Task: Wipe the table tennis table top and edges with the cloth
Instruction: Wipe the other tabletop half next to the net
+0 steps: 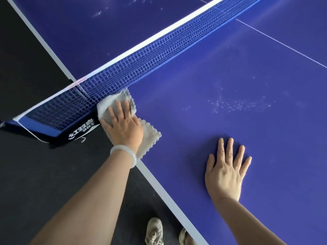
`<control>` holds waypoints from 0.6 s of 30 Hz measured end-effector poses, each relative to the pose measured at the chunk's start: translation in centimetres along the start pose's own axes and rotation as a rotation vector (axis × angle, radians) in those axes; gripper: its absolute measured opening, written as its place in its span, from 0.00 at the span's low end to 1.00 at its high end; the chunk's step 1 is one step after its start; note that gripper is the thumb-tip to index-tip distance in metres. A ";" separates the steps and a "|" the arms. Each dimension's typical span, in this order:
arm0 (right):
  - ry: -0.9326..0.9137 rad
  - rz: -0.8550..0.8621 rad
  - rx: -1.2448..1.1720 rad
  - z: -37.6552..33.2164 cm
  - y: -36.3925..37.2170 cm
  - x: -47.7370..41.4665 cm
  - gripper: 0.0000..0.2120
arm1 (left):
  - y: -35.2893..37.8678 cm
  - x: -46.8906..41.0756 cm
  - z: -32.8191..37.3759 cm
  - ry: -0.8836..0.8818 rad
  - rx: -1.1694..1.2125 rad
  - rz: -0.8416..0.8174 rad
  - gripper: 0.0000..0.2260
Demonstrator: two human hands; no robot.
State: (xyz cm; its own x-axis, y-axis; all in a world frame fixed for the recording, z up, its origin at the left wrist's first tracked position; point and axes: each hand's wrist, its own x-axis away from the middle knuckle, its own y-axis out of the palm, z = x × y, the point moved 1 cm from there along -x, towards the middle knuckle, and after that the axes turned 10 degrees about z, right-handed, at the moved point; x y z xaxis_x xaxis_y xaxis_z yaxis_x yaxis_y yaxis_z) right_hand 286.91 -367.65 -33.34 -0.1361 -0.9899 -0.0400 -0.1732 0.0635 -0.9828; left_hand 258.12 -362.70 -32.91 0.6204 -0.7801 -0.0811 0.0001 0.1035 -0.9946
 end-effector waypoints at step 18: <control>0.011 0.017 -0.014 0.3 0.3 0.0 0.27 | 0.4 -2.6 4.7 0.105 -0.016 -0.021 0.27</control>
State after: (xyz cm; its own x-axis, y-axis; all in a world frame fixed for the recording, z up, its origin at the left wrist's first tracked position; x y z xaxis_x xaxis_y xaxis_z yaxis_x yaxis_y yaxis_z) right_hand 287.11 -367.70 -33.69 -0.1498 -0.9872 -0.0543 -0.1847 0.0819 -0.9794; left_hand 260.23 -357.71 -32.81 0.5345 -0.8426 -0.0654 -0.0005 0.0770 -0.9970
